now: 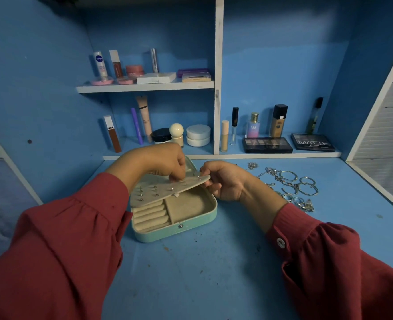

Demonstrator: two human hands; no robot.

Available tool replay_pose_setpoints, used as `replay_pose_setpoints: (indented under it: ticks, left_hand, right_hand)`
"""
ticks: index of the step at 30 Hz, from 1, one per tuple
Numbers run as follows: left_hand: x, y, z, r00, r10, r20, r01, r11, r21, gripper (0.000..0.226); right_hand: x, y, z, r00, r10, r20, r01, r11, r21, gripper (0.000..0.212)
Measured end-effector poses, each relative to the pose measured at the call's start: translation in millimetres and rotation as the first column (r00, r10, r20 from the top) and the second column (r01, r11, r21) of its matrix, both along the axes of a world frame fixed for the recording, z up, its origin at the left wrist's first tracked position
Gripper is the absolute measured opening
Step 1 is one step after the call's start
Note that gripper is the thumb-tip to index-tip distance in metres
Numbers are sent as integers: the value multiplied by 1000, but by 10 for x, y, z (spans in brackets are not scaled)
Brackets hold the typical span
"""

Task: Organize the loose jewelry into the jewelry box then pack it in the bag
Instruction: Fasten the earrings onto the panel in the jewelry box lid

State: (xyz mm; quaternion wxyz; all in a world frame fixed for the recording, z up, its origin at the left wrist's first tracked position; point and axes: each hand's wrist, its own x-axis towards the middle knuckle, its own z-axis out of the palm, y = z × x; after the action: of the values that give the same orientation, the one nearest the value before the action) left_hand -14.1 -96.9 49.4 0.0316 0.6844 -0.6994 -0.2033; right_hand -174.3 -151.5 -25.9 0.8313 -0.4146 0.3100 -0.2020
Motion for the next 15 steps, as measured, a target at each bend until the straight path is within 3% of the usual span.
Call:
replay_pose_setpoints:
  ticks: [8,12,15]
  left_hand:
    - [158,80,-8,996,-41,-74,34,995,-92,4]
    - [218,158,-43,974,-67,-216,20,977,-212,16]
    - [192,208,-54,966,-109,-233,55,972,-227,13]
  right_hand:
    - [5,-10,-1,999,35,28,-36,999,32,25]
    - [0,-26,-9,997,49,63,-53,997,63,34]
    - [1,-29,-9,996,63,71,-67,996,61,37]
